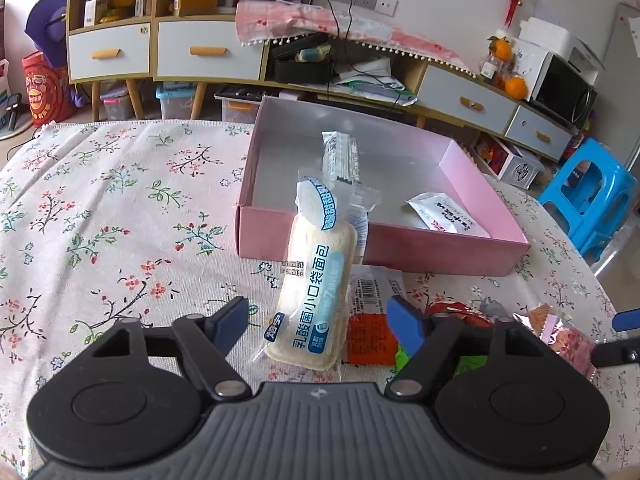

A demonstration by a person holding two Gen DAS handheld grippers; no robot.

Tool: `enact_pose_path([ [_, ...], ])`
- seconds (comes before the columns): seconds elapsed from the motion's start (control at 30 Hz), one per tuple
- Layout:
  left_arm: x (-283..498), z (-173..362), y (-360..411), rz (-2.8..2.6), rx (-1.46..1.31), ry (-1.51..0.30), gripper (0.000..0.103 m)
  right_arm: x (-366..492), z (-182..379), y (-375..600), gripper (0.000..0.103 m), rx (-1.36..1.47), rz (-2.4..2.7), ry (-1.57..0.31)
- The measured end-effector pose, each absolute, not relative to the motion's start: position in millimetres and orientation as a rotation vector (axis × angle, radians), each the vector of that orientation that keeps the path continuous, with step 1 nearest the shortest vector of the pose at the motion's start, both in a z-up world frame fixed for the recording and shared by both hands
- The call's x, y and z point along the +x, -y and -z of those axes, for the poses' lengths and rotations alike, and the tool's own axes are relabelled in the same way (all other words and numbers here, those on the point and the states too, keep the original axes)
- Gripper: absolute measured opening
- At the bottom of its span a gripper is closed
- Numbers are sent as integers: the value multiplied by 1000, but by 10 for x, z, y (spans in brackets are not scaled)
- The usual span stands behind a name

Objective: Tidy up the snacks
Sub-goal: 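Grasp the white-and-blue milk bread bag with the left tool, then grasp the pink strawberry pastry bag with the right tool while the left tool holds its bag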

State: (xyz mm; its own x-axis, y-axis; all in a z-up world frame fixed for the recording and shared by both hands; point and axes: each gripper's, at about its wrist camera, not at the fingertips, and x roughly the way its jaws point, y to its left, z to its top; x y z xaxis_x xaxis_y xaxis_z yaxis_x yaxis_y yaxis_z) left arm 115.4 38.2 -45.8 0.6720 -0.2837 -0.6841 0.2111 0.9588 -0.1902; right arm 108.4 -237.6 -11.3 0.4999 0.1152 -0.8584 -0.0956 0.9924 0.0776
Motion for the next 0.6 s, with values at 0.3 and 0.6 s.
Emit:
enact_pose_path([
  [0.3,1180,458,-418,258,-115,-828,40,1074,368,2336,94,-179,-159,-1079],
  [0.6,1166,402,-476,258,-118,-902,35,1096,451,2061,91,-312,-183,-1007],
])
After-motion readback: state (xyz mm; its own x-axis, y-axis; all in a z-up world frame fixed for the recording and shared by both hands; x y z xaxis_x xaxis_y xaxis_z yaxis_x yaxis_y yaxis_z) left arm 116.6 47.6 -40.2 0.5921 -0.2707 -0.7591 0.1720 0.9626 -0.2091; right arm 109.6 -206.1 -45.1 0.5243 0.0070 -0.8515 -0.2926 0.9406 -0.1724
